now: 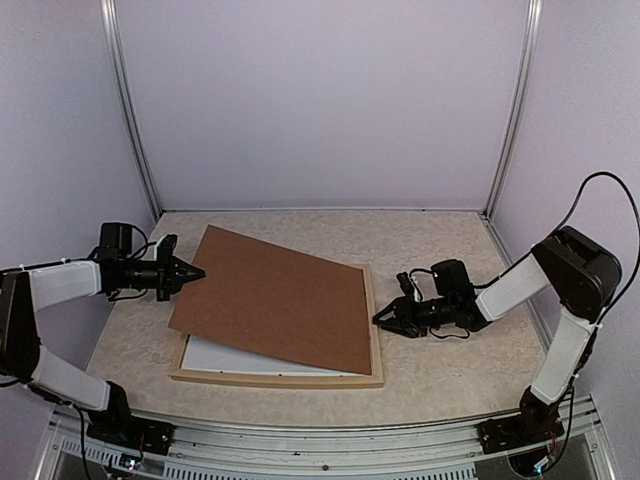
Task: Put the photo into the frame
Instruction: Place the backboard with the photo.
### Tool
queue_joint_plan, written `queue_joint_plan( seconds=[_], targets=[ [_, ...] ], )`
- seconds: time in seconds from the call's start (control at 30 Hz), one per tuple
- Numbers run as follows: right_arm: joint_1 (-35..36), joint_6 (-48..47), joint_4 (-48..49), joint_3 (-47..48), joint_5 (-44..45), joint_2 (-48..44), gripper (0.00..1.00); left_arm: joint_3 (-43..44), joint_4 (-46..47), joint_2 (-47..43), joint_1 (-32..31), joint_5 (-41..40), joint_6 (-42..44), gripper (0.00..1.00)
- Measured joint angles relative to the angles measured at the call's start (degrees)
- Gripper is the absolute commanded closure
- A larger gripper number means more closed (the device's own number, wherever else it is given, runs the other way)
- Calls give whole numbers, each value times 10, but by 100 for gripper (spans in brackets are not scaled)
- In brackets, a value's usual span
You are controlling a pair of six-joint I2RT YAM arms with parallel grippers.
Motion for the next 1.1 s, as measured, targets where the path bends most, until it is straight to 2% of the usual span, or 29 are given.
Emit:
queue_joint_plan(
  seconds=[0.4,0.53,0.8,1.1],
  targets=[
    [10,-3,-16,12,5,3,56,-17,21,-4,-25,-48,-5,100],
    [10,-8,-34,18,8,0,55,-25,23,-9,-29,-67,-3,96],
    [10,-18,-68,28,24,-10,55,-46,20,-10,-50,-133,15,75],
    [10,-23,-80,34,30,-11,55,-49,-11,-10,-63,-182,48,38]
  ],
)
